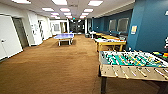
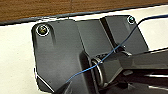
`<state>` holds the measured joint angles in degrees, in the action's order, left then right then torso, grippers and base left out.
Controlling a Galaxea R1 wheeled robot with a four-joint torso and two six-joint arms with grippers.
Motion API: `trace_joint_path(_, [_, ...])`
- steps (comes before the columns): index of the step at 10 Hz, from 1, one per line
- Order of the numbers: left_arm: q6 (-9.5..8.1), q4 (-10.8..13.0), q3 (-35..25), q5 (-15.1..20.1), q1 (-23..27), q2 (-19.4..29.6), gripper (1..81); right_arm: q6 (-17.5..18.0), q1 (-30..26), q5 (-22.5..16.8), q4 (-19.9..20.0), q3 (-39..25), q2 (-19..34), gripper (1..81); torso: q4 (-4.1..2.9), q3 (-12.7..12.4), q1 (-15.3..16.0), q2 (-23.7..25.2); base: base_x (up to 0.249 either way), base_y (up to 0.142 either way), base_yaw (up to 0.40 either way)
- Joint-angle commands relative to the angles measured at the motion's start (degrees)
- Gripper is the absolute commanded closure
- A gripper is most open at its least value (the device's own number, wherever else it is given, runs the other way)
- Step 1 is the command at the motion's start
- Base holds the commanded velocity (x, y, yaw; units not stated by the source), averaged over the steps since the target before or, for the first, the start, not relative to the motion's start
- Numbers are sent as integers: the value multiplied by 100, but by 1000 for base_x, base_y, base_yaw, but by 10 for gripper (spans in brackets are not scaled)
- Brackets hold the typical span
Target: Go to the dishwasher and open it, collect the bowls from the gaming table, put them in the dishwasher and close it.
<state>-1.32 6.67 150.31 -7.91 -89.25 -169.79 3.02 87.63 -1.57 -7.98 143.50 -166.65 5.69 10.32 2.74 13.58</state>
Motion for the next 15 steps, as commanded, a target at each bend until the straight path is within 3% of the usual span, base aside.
trace_joint_path(1, [17,28,-19,246,254,41,10,-12,-311,-309,-63,19,-20,10,0,0,0,0,0,0,262])
trace_joint_path(12, [-27,10,-19,255,254,15,10,-12,-311,-309,-63,63,-29,10,0,0,-2,0,0,0,29])
trace_joint_path(15, [-27,19,-19,255,254,15,10,-12,-311,-309,-63,63,-29,10,0,0,-9,2,114,0,0])
